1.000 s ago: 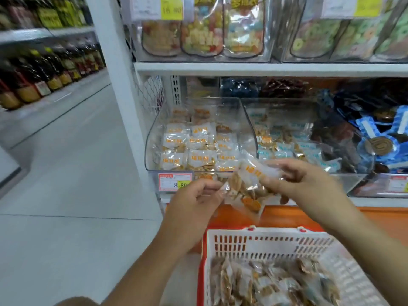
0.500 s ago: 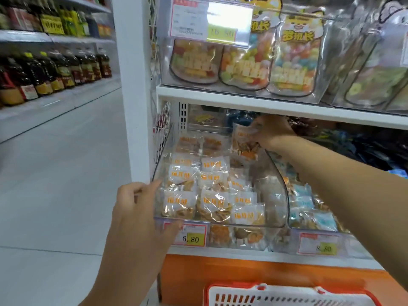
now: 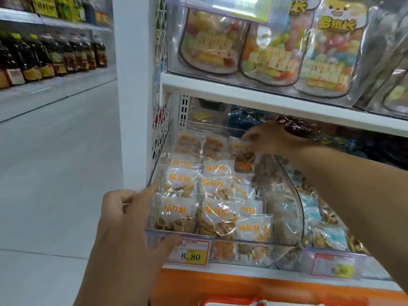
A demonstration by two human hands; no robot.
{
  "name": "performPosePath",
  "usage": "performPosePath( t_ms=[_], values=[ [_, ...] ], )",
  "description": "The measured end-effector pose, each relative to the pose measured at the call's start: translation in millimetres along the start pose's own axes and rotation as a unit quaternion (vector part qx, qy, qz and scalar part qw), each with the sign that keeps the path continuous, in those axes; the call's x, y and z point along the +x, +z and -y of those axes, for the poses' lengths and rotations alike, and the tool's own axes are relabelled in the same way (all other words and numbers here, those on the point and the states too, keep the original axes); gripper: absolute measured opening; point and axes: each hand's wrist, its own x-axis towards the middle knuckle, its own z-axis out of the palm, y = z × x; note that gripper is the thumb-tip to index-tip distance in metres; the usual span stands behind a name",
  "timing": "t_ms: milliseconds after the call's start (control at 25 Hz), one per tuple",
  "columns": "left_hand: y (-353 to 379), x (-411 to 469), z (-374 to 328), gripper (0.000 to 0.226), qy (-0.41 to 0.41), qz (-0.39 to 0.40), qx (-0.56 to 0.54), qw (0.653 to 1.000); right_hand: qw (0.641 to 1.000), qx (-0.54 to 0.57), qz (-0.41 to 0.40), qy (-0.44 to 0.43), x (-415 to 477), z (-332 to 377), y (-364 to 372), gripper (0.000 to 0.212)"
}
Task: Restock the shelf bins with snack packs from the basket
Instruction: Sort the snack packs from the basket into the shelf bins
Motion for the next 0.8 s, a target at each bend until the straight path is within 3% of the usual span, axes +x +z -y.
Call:
performPosePath(
  t_ms=[160,280,400,520,640,720,800],
  values=[
    [2,0,-3,0.094,-0.012,-0.007,-0.020,1.000,0.999,-0.042,0.032,-0.014,10,-3,-2,0.038],
    [2,1,0,0.095,-0.007,-0.010,-0.019,1.000,0.992,-0.124,-0.016,-0.034,18,-3,12,0.030],
    [3,1,-3,0.093,-0.016,-0.004,-0.008,1.000,0.991,-0.123,-0.049,-0.006,11,-1,16,0.034],
    [2,-3,-8,0.086,0.014,-0.050,0.074,0.996,0.993,0.007,-0.109,0.048,-22,7,0,0.052],
    [6,-21,-25,0.066,0.091,-0.097,0.105,0.985,0.964,0.186,-0.184,0.037,-90,19,-11,0.047],
    [21,-40,-41,0.050,0.139,-0.058,0.066,0.986,0.947,0.222,-0.230,0.014,-154,28,-9,0.037],
    [46,-65,-53,0.042,0.165,0.050,0.040,0.984,0.920,0.287,-0.266,0.012,-226,33,3,0.030]
  ],
)
